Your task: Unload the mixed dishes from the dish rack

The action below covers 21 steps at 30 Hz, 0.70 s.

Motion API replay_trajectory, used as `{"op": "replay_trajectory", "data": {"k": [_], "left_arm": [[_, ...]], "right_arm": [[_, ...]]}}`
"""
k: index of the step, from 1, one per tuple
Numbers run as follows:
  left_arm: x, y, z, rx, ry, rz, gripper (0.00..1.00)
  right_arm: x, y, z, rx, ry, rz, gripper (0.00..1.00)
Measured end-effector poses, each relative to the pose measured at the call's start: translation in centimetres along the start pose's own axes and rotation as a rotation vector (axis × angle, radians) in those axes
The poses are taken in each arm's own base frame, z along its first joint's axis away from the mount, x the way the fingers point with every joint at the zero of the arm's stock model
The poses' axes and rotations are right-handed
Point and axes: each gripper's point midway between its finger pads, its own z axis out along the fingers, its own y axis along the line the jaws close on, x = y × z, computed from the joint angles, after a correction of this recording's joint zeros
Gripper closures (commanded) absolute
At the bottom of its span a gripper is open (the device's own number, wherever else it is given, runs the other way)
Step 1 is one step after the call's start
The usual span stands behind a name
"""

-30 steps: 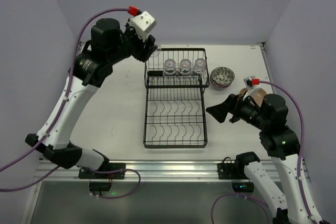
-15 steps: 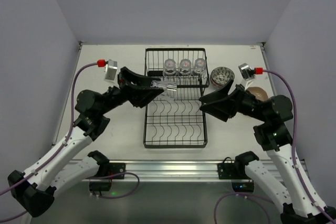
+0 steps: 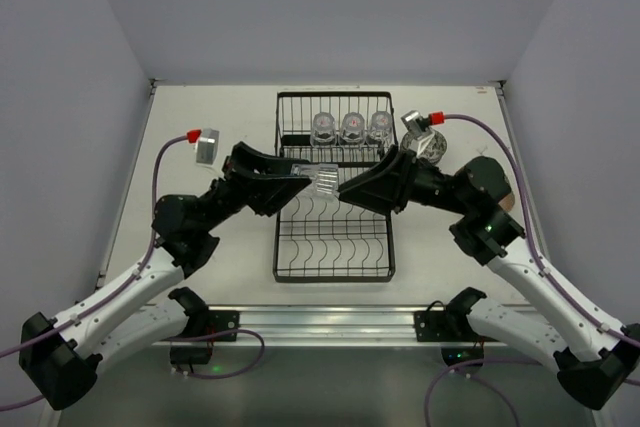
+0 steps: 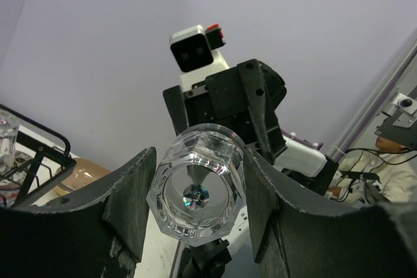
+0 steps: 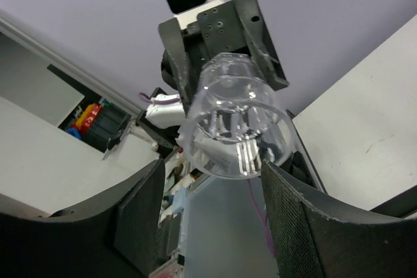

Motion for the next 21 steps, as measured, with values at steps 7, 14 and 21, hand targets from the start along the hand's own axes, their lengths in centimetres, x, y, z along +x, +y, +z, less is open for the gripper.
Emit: {"op": "replay_trajectory", "data": {"k": [7,14,21], "left_arm": [[0.7,1.4,-0.7,-0.046,-0.016,-0.034,1.00],[1.0,1.4,-1.2,-0.043,-0.032,-0.059,1.00],[0.7,1.9,-2.3,-0.114,-0.050,-0.033,0.00]], "right_arm": [[0.4,1.1,2.1,-0.032,0.024,-0.029,0.48],[0.5,-0.1,4.4,-0.014,0.049,-0.037,1.00],[0.4,-1.0,4.2,0.051,0.026,-0.076,1.00]]}}
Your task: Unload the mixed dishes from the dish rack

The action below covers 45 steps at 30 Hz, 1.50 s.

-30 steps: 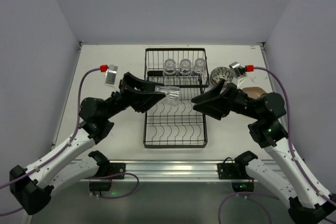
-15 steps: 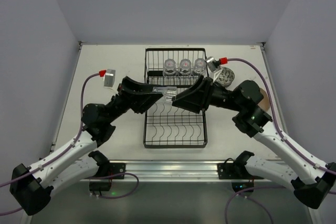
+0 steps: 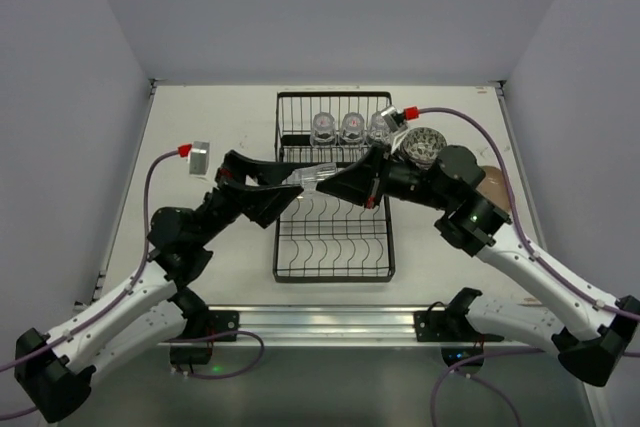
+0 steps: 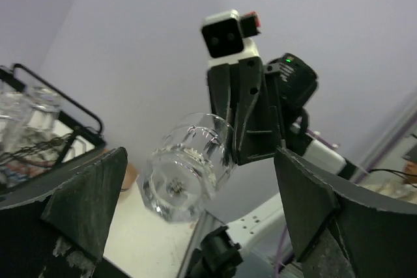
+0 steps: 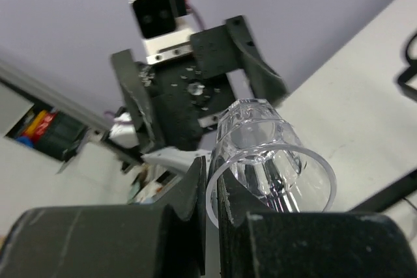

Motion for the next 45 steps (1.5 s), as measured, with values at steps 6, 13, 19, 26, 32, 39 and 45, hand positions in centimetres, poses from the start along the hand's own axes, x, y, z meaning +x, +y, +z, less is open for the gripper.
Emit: {"op": "replay_trajectory", "data": {"k": [6,13,19,26,32,39,45], "left_arm": [[-4.8,0.3,-1.0,-0.217,-0.080,0.165,0.00],[-9.1,3.9,-5.7,-0.659,-0.073,0.356,0.00],[-6.4,9.8,-11.4,-0.995,0.155,0.485,0.00],[-4.5,12.3,-15.1,-1.117,0.289,0.562,0.00],[-4.2,12.7,-16.3,-1.134,0.315,0.603,0.00],[-4.4,12.6,-16.6,-1.139,0.317,0.624,0.00],[-4.4,12.5,-16.8,-1.135,0.326,0.629,0.00]], "right_arm": [[-1.1,-2.8,-5.9,0.328,-0.116,-0.105,1.00],[-4.9,-5.6,-18.1,0.889,-0.324,-0.197,1.00],[-4.2,-15.9,-24.0,1.382,-0.207,-0.106,1.00],[3.3,-28.2,-26.5,1.645,0.213,0.116,1.00],[4.1,-32.2,-26.3,1.654,0.289,0.151,1.00],[5.2,-36.5,-26.2,1.679,0.366,0.215,0.99],[5.5,-38.7,-26.4,1.696,0.391,0.242,0.92]]}}
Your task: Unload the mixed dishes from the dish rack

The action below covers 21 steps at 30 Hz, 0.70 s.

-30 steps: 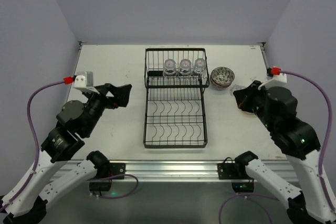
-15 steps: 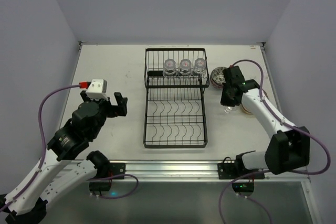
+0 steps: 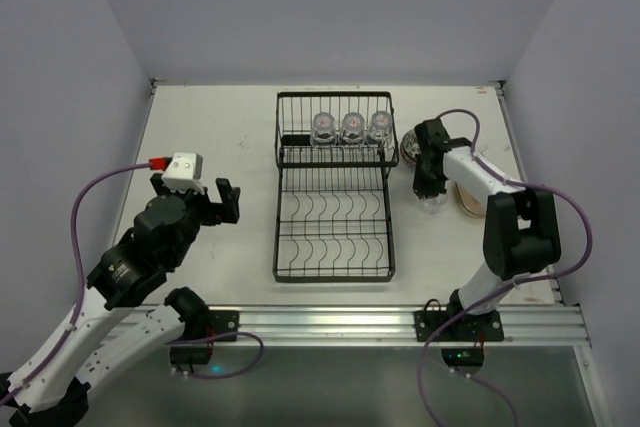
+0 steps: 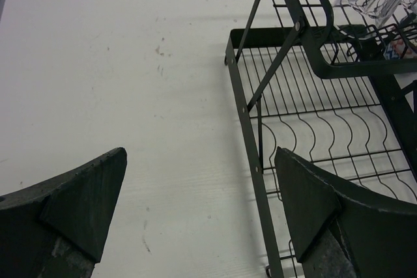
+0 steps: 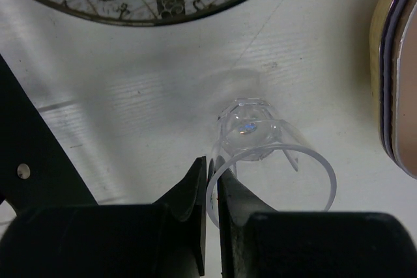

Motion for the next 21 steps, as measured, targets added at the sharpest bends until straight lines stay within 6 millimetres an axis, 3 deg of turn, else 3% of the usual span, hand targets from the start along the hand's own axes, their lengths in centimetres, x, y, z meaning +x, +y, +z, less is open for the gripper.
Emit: {"op": "replay_trajectory", "data": {"k": [4,5,10,12,15,19,20,21], "left_arm": [[-0.6,-0.3,-0.3,0.017,-0.004,-0.004,0.00],[-0.9,-0.4,-0.4,0.025,-0.006,-0.004,0.00],[-3.5,-1.7,-0.6,0.066,-0.018,0.002,0.00],[-4.9,-2.7,-0.4,0.091,-0.009,0.013,0.00],[-7.4,-5.0,0.5,0.152,0.009,0.044,0.00],[-10.5,-9.3,2.7,0.276,0.033,0.138,0.00],[-10.8,-10.3,3.3,0.309,0.045,0.171,0.00],[-11.0,-11.3,4.0,0.345,0.051,0.210,0.00]], "right_arm": [[-0.8,0.0,0.2,-0.003,-0.014,0.010,0.71],[-0.9,0.0,0.2,-0.003,-0.016,0.012,0.59],[-1.0,-0.2,-0.5,-0.005,-0.028,0.019,0.48],[-1.3,-0.5,-1.8,-0.009,-0.051,0.027,0.43],[-2.5,-1.1,-5.5,-0.026,-0.143,0.056,0.31],[-4.5,-2.2,-12.9,-0.092,-0.355,0.122,0.09],[-4.8,-2.7,-15.7,-0.125,-0.433,0.145,0.09],[-4.9,-2.9,-16.8,-0.139,-0.465,0.151,0.09]]}}
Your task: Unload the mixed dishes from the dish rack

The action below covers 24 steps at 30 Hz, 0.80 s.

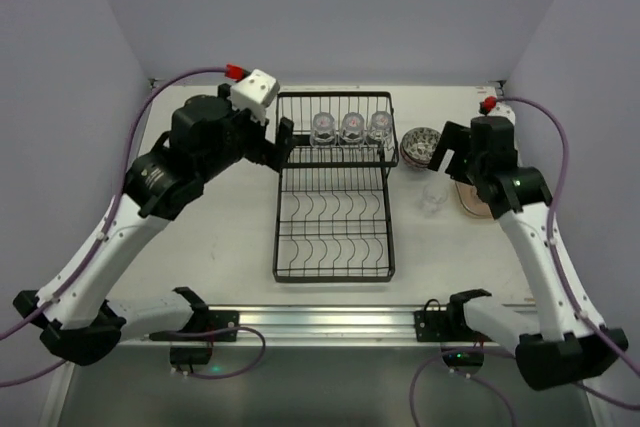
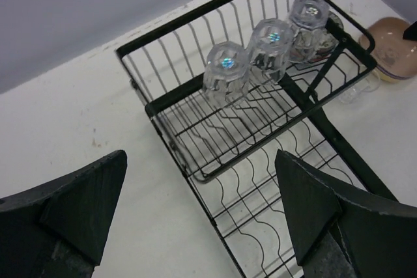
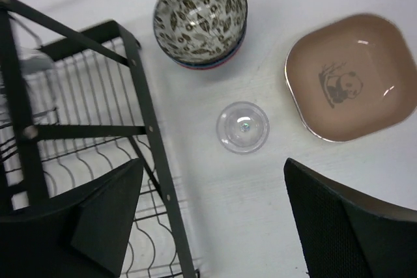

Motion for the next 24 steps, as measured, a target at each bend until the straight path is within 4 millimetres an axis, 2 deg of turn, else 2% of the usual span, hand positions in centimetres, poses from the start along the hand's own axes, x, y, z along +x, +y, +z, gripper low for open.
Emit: {"op": "replay_trajectory", "data": {"k": [2,5,8,11,15,18,21,24], "left_arm": [[-1.0,-1.3,1.7,0.076,0.012,0.086,0.00],[-2.2,-2.6,4.7,0.144,0.028,0.194,0.00],[-2.4,-3.5,8.1,0.214,0.079,0.298,0.00],[-0.4,-4.3,10.9,0.296,0.157,0.386,0.00],[3.4,-4.3,12.9,0.356,0.280,0.420,0.00],[4.8,-3.0,14.2,0.356,0.325,0.407,0.00],[5.5,-1.2,15.3,0.330,0.351,0.383,0.00],[5.9,-0.3,16.4,0.320,0.367,0.370,0.02]], "right_arm": [[-1.4,-0.1,-3.4,-0.058,-0.100,0.032,0.07],[-2.2,0.3,-7.8,-0.175,-0.208,0.060,0.05],[-1.6,0.6,-10.1,-0.262,-0.247,0.067,0.04],[-0.3,1.1,-10.8,-0.325,-0.232,0.059,0.04],[1.3,1.9,-10.3,-0.374,-0.173,0.042,0.04],[2.0,2.1,-10.3,-0.398,-0.151,0.033,0.04],[2.2,2.4,-10.9,-0.425,-0.151,0.026,0.04],[2.2,2.5,-11.6,-0.453,-0.165,0.021,0.04]]}}
